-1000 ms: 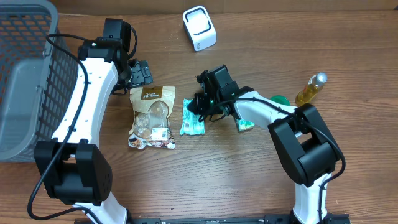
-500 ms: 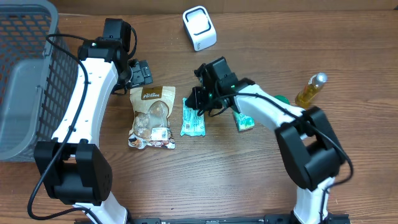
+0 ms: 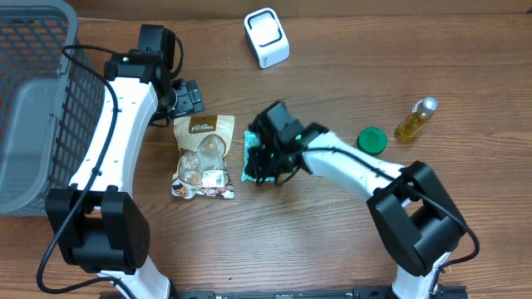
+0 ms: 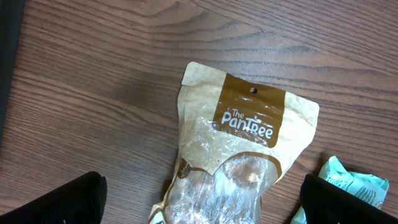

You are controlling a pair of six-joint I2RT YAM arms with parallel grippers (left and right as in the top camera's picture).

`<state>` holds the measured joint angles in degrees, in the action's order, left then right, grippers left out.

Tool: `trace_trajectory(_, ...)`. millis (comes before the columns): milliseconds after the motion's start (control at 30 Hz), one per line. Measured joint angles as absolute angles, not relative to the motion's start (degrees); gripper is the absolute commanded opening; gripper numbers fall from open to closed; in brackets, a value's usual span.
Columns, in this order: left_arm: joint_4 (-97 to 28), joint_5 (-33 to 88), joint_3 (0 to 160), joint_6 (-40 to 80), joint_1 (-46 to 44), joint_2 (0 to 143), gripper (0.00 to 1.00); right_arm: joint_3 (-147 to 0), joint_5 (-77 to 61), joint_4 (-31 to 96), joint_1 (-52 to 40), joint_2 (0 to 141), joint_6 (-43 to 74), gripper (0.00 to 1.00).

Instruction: Scan the item barcode

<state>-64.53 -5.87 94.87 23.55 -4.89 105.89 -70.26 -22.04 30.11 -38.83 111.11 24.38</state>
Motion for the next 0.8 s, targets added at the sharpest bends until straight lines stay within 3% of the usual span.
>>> trace_trajectory(267,-64.5,-5.9,94.9,23.6,-4.9,105.9,1.00,-67.4,-16.7,26.7,-39.4,111.2,27.0,0.06)
trace_trajectory(433,-64.6,-5.9,94.9,23.6,-4.9,105.9,1.00,-68.0,-18.1,26.7,-39.2,111.2,27.6,0.18)
trace_trajectory(533,-64.6,-5.9,94.9,23.6,-4.9,105.9,1.00,-70.7,-19.2,26.9,-38.2,111.1,28.1,0.33)
trace_trajectory(800,-64.5,-5.9,94.9,23.6,-4.9,105.9,1.00,-75.1,-16.6,19.0,-33.2,109.9,28.3,0.46)
